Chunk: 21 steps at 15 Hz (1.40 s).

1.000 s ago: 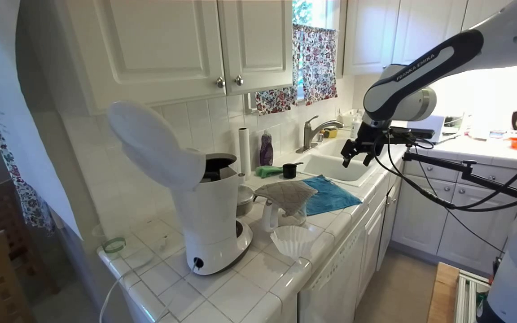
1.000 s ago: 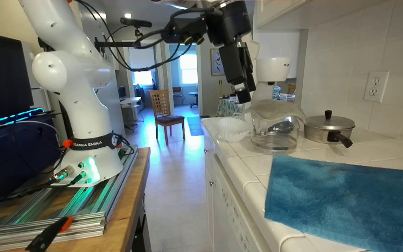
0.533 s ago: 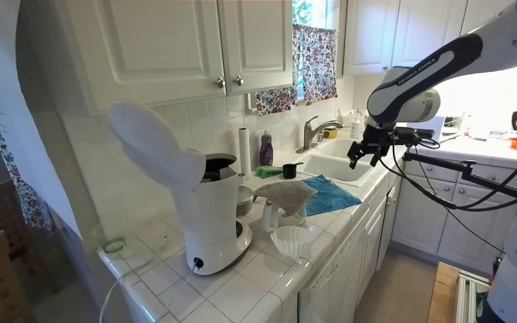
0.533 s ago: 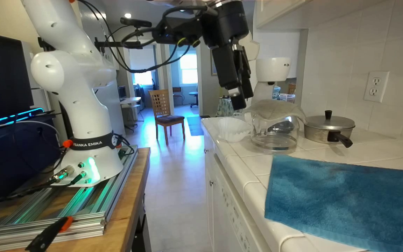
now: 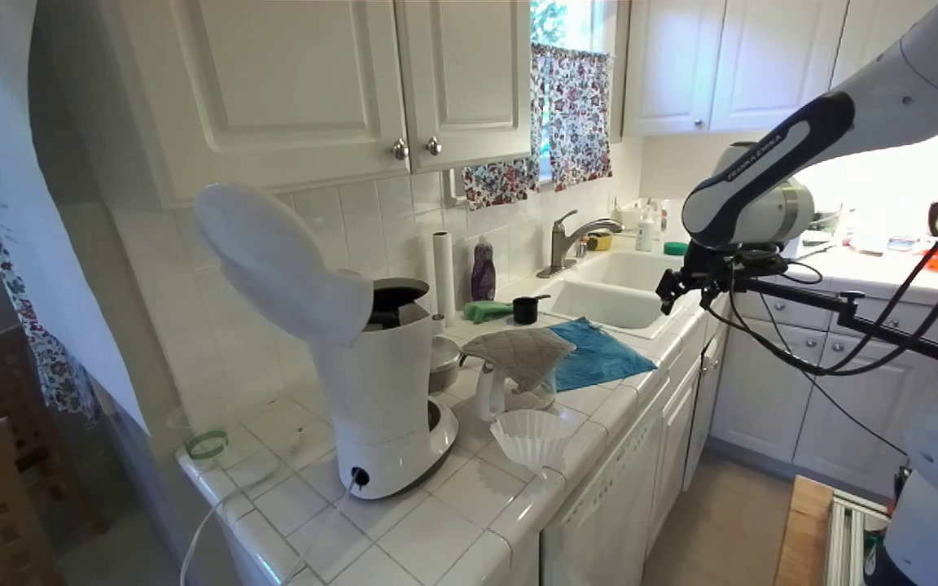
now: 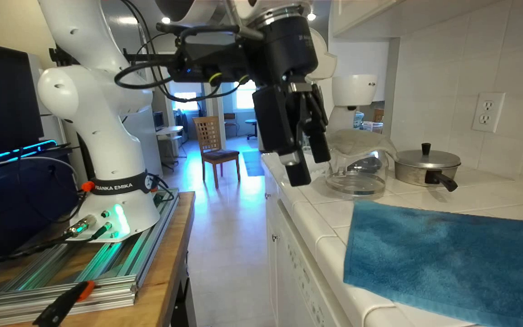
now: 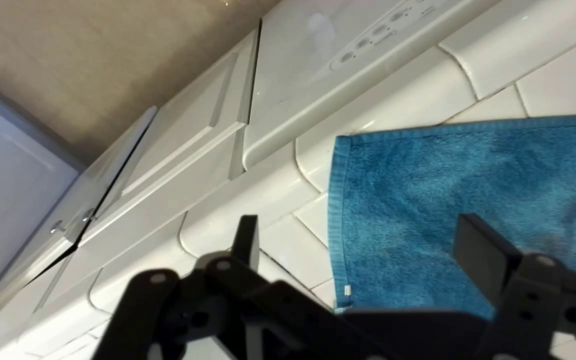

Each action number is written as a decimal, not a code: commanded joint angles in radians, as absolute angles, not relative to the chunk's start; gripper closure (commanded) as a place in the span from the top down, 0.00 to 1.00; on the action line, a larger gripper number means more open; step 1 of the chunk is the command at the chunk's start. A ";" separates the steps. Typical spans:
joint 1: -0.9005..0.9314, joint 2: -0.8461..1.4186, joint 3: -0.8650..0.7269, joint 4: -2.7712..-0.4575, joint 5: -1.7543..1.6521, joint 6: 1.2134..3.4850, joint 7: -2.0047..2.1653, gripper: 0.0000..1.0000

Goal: Fold the blue towel and put it on top of the bottle

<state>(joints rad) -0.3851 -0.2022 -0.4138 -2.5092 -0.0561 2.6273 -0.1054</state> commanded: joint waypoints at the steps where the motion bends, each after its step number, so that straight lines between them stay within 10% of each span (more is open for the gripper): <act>1: -0.393 -0.187 -0.410 -2.508 -0.055 2.648 -0.105 1.00; 21: -0.350 0.016 -0.427 -2.438 0.181 2.796 -0.308 1.00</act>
<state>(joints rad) -0.3709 -0.0547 -0.4192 -2.4802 0.0668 2.7677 -0.2153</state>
